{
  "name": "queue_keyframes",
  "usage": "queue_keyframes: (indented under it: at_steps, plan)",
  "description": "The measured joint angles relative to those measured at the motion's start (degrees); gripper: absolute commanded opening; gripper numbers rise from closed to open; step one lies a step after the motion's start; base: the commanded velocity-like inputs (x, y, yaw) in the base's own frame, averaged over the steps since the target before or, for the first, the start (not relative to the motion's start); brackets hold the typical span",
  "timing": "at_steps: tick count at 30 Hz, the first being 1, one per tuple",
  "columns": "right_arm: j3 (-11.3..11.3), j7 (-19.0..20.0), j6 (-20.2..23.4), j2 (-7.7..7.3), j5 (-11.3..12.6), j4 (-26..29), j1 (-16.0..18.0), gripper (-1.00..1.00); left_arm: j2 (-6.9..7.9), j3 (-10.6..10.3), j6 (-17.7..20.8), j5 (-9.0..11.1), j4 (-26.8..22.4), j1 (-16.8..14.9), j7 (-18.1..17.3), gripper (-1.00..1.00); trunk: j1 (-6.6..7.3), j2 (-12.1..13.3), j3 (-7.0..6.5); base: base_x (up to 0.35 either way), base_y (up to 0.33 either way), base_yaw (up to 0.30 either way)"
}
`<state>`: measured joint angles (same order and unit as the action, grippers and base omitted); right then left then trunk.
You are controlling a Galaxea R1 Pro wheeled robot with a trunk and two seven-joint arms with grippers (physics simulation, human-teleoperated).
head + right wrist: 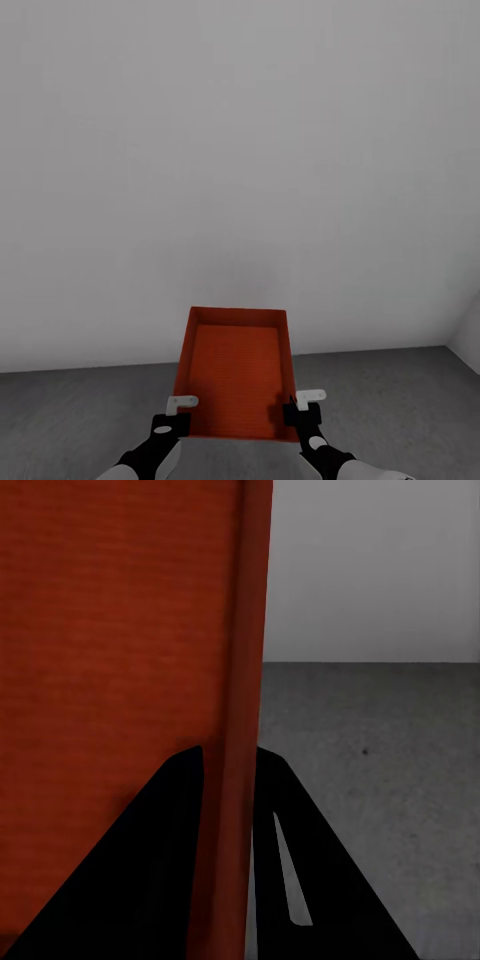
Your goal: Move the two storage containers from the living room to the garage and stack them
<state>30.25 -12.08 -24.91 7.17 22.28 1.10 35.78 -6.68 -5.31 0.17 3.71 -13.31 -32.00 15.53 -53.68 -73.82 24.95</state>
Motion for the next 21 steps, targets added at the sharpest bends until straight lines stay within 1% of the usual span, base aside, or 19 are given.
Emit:
queue_keyframes:
  at_steps: [21]
  plan:
    - [0.07,-0.02,-0.11,0.02,0.14,-0.01,0.0,-1.0,0.02,0.11,0.0,-0.15,-0.07,0.0,-0.09,-1.0,0.0,0.0,1.87,0.0,0.0,0.0]
